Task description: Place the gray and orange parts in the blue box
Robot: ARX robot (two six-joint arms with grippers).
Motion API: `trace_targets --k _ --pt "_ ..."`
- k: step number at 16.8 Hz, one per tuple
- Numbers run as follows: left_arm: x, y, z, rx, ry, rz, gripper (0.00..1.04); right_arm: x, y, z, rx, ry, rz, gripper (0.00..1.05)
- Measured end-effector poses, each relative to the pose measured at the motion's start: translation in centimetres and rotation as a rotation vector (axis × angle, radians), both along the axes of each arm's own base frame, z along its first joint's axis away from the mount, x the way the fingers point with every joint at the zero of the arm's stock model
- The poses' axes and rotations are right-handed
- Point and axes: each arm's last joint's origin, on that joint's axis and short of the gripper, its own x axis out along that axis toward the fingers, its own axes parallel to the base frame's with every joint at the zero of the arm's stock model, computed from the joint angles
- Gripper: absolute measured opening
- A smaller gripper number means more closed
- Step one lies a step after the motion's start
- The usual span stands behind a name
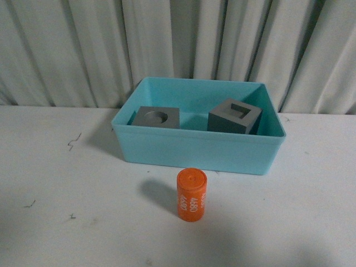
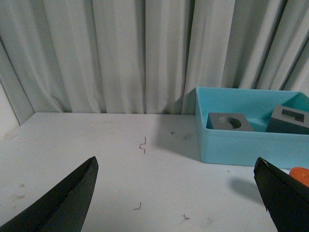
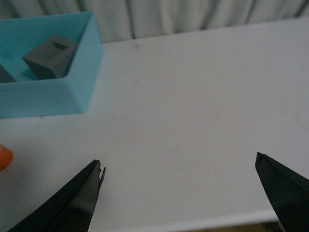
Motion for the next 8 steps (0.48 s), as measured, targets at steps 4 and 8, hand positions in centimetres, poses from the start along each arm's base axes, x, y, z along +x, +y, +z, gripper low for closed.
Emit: trace_targets --k 4,8 --pt "0.0 0.0 0.0 0.000 0.000 0.000 0.98 5.3 -2.6 0.8 0.000 0.175 0.539 0.98" --pt "0.0 0.0 0.0 0.000 0.000 0.000 0.98 9.4 0.7 -1.3 -0.195 0.291 1.031 0.98"
